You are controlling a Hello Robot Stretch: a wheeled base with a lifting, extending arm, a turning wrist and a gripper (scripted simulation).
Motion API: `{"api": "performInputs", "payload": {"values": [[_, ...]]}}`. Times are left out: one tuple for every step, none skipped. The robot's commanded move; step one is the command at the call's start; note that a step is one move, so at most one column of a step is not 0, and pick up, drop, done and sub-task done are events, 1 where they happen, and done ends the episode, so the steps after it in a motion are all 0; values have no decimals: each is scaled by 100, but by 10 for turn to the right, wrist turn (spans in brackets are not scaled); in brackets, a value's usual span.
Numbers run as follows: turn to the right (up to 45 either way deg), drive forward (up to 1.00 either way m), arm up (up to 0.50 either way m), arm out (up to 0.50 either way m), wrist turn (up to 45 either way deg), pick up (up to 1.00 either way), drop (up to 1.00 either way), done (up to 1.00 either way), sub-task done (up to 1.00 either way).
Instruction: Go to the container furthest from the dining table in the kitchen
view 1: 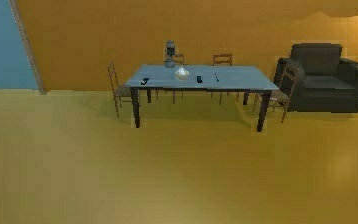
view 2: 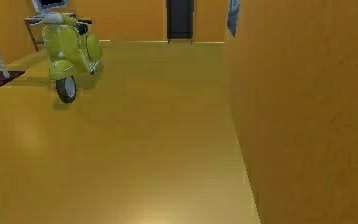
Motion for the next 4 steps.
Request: {"api": "performInputs", "payload": {"values": [[-150, 0, 0, 0, 0, 0, 0, 0, 0], [0, 40, 0, 0, 0, 0, 0, 0, 0], [-150, 0, 0, 0, 0, 0, 0, 0, 0], [0, 55, 0, 0, 0, 0, 0, 0, 0]]}}
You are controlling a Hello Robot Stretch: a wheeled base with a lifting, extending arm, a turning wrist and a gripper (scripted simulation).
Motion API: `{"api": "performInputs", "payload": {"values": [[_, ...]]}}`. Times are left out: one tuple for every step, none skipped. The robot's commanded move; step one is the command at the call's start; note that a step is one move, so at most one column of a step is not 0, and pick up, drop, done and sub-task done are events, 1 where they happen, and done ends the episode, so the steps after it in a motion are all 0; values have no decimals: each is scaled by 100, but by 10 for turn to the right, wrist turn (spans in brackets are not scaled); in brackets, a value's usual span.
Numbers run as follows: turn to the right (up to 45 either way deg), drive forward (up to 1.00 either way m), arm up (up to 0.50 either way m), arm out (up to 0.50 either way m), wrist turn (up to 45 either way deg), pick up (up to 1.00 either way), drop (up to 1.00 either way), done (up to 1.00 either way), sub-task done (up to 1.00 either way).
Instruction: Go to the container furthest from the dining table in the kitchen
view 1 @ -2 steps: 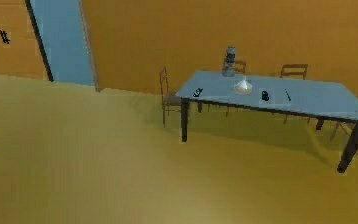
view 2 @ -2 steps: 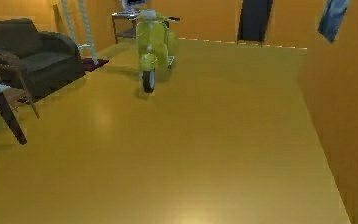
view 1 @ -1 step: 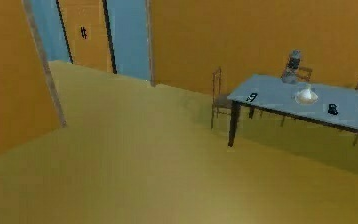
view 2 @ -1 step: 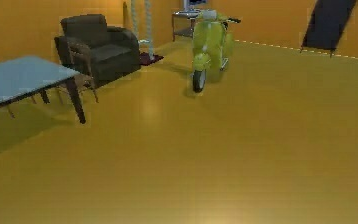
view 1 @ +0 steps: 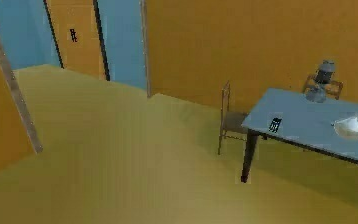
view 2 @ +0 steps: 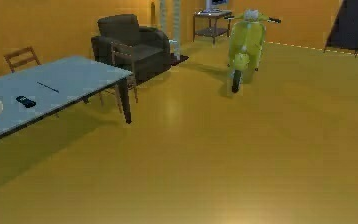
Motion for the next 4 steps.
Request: {"api": "performInputs", "payload": {"values": [[-210, 0, 0, 0, 0, 0, 0, 0, 0], [0, 100, 0, 0, 0, 0, 0, 0, 0], [-30, 0, 0, 0, 0, 0, 0, 0, 0], [0, 100, 0, 0, 0, 0, 0, 0, 0]]}}
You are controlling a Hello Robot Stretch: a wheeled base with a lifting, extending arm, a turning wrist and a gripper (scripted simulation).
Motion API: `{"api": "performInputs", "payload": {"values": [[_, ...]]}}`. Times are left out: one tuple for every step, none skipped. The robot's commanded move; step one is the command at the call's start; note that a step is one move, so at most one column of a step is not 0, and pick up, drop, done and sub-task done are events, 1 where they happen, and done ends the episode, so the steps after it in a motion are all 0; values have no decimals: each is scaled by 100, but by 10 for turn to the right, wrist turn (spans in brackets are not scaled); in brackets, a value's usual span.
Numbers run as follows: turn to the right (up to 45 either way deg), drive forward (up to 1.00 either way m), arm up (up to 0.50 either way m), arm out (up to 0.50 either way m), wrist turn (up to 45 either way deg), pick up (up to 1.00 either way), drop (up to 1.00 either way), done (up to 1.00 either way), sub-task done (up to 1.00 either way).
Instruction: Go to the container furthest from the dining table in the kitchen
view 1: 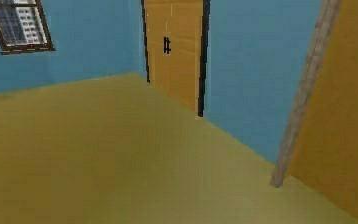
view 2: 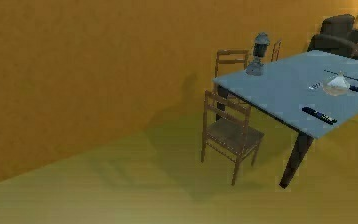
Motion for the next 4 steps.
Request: {"api": "performInputs", "payload": {"values": [[0, 40, 0, 0, 0, 0, 0, 0, 0], [-450, 0, 0, 0, 0, 0, 0, 0, 0], [-30, 0, 0, 0, 0, 0, 0, 0, 0], [0, 100, 0, 0, 0, 0, 0, 0, 0]]}}
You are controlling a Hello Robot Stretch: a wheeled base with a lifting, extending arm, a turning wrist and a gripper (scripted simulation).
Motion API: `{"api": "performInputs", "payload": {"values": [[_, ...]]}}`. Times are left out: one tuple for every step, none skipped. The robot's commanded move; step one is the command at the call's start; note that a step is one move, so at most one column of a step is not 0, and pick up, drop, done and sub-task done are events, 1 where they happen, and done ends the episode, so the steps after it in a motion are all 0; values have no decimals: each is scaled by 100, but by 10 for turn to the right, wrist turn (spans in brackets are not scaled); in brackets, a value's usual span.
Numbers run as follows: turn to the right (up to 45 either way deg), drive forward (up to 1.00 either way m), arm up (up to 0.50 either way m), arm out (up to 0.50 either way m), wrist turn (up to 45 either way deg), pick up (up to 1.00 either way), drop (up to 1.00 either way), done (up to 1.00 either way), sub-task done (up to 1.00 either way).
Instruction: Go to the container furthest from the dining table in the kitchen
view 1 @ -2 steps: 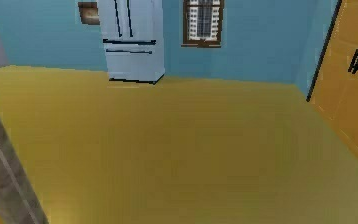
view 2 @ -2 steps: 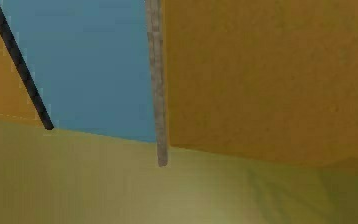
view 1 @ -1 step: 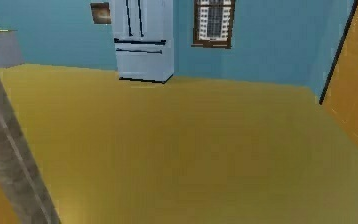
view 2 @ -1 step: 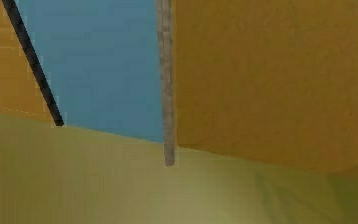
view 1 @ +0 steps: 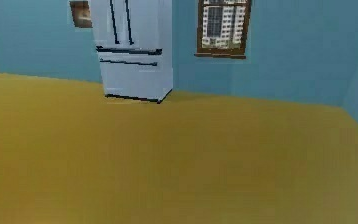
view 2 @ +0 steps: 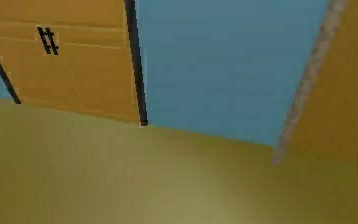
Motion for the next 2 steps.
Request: {"api": "performInputs", "payload": {"values": [[-210, 0, 0, 0, 0, 0, 0, 0, 0], [0, 5, 0, 0, 0, 0, 0, 0, 0]]}}
